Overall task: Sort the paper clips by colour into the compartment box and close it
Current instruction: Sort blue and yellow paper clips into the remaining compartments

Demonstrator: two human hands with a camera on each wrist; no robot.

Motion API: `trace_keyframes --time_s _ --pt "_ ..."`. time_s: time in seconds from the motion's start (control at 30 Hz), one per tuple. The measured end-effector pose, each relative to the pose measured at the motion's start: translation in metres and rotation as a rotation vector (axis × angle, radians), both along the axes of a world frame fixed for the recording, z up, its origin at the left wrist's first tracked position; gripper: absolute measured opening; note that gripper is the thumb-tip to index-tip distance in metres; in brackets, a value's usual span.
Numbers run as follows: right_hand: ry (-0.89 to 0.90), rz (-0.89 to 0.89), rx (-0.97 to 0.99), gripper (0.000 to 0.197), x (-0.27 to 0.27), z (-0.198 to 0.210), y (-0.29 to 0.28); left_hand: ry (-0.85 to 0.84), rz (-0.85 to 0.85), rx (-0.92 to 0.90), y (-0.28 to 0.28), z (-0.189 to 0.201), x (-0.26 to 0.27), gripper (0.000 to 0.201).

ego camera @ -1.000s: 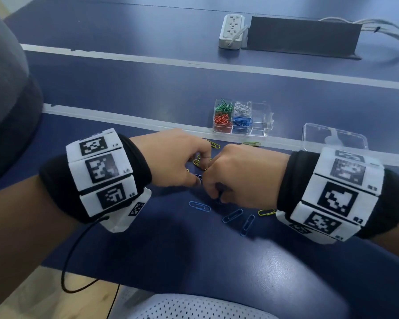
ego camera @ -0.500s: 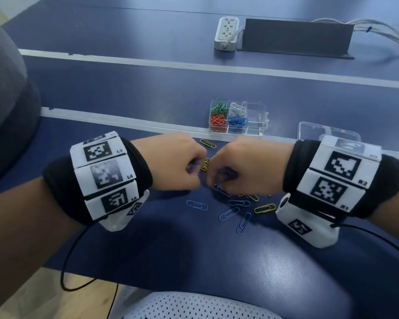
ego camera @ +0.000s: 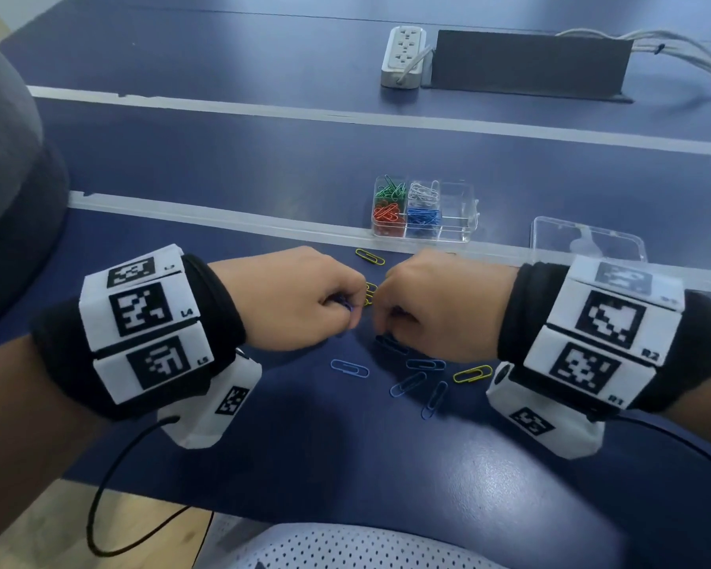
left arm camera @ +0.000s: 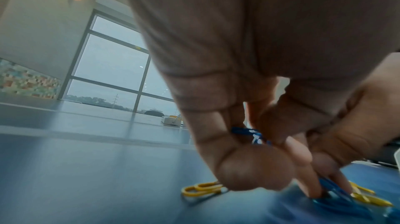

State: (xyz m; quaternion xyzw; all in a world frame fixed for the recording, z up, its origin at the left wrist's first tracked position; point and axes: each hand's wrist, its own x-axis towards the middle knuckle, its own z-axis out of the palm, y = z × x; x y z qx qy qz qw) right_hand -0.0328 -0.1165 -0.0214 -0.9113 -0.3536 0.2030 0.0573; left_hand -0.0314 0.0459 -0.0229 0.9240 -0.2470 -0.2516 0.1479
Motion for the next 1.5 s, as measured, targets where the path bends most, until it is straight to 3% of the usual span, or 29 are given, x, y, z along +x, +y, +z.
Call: trace_keyframes --time_s 0.07,0.33,0.67,0.93,1.17,1.5 --pt "-0.022 0.042 -0.038 0.016 -0.002 0.000 0.004 -0.018 -0.022 -0.016 -0.001 0.001 -0.004 0.008" --pt "-0.054 0.070 -0.138 0.021 -0.004 0.000 0.006 -0.085 -0.154 0.164 -0.009 -0.003 -0.009 0.020" --pt "-0.099 -0.067 -0.164 0.032 0.009 0.004 -0.004 -0.124 -0.208 0.252 -0.017 0.002 -0.011 0.008" --pt "0.016 -0.263 0.022 0.023 0.033 0.010 -0.024 -0.064 -0.093 0.038 -0.015 0.005 0.007 0.020" --pt "-0.001 -0.566 0.233 0.018 0.082 0.022 -0.043 -0.248 0.082 -0.067 -0.043 0.017 0.052 0.019" --pt "0.004 -0.748 0.295 0.018 0.119 0.027 -0.052 -0.363 0.274 -0.179 -0.087 0.021 0.111 0.013"
